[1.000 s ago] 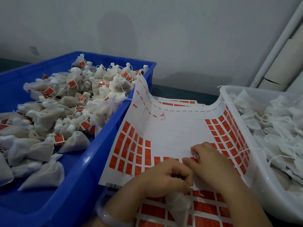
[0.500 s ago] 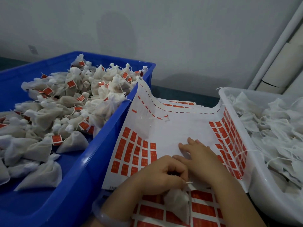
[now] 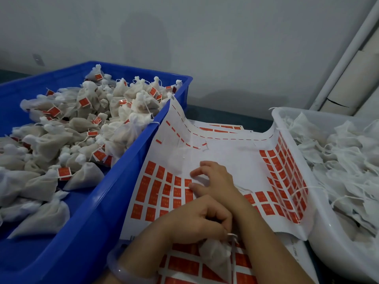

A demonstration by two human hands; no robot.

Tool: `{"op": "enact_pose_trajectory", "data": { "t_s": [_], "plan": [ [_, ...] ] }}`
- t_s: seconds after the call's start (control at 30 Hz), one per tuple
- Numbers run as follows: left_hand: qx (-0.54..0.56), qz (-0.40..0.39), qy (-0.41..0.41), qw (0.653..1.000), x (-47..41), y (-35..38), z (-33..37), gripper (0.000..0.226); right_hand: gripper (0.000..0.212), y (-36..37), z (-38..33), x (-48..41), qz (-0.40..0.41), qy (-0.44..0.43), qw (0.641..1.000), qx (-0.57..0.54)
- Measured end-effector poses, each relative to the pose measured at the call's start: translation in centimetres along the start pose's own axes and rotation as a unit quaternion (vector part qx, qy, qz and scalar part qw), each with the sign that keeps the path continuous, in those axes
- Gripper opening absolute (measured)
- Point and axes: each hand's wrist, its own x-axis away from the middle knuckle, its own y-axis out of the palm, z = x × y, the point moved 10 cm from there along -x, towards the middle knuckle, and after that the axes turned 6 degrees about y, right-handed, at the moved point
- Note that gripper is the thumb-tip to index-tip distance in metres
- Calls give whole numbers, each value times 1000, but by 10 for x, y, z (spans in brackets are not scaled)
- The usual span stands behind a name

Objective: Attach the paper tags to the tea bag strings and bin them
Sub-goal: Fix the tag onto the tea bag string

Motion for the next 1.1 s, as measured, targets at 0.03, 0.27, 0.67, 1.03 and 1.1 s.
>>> {"op": "enact_pose_trajectory", "data": {
  "t_s": [0.03,0.27,0.67,1.03,1.1],
  "plan": [
    [-7,0,-3,1000,0,0,0,22,29,1,1,-1,-8,2,1000,-2],
    [-8,4,0,1000,-1,0,1,22,19,1,1,-1,-14,14,1000,-10],
    [-5,10,-6,1000,-1,0,-3,19,24,3,3,-2,-14,25,1000,-5],
    [-21,21,-13,999,0,-2,-4,22,26,3,6,-3,-4,26,999,-22],
    [-25,22,-14,999,0,-2,-3,22,28,3,6,-3,-9,23,1000,-15]
  ]
}}
